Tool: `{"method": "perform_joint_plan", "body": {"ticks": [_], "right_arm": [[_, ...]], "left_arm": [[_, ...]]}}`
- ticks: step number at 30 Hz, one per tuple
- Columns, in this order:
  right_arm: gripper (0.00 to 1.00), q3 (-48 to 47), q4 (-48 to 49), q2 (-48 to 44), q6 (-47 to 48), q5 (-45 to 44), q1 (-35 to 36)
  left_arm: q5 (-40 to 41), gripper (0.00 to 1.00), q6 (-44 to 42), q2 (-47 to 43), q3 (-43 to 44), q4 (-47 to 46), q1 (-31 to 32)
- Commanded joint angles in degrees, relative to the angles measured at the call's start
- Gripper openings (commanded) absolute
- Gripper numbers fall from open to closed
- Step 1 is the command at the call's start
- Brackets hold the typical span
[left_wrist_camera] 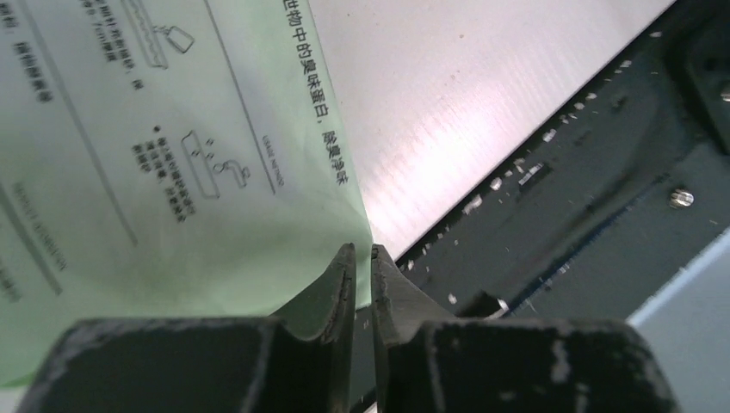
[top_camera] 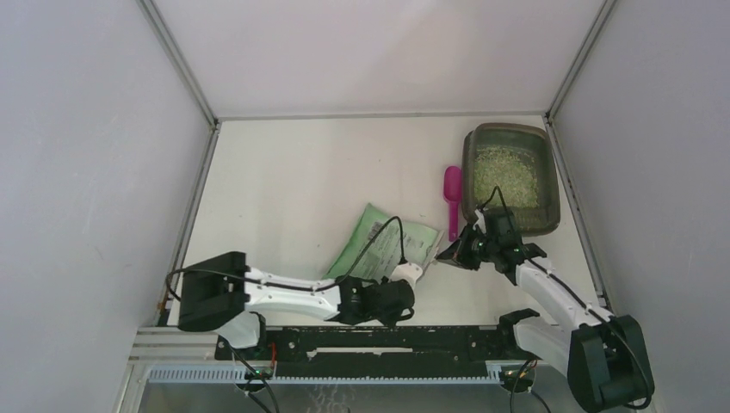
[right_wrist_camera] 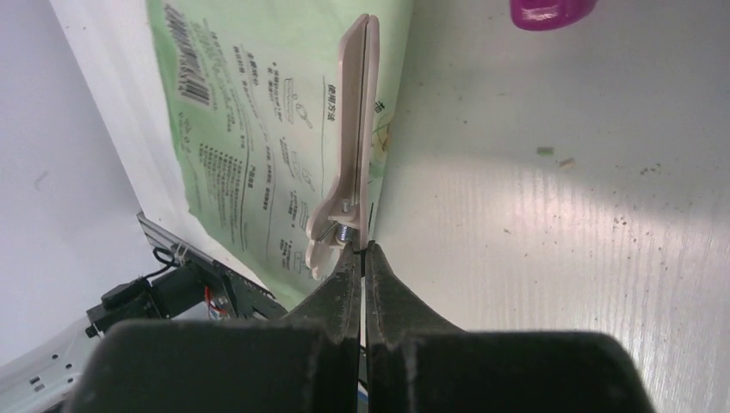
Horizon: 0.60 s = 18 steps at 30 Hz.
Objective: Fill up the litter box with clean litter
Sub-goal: Pick up the clamp at the center of the board.
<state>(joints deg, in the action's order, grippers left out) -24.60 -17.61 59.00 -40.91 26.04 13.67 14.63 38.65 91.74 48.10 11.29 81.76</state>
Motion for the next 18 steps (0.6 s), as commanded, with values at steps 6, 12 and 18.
{"method": "perform_joint_plan", "body": {"ticks": [6,12,18], "right_arm": [[0.0,-8.84,-6.65,-10.36,4.28,5.99,-1.27],[0.0,-9.85,-3.65,-17.15,3.38,18.13,-1.45],[0.0,-9.81,1.86,-21.83,0.33,30.84,-0.61]], "left_arm": [[-0.19,0.24,-3.53,-21.69,2.75,12.06,-3.28],[-12.54,0.36,-4.23,-35.09,-4.89,3.92,-13.07],[-28.1,0.64,-0.14,-44.69,-13.34,-13.2,-19.12]]}}
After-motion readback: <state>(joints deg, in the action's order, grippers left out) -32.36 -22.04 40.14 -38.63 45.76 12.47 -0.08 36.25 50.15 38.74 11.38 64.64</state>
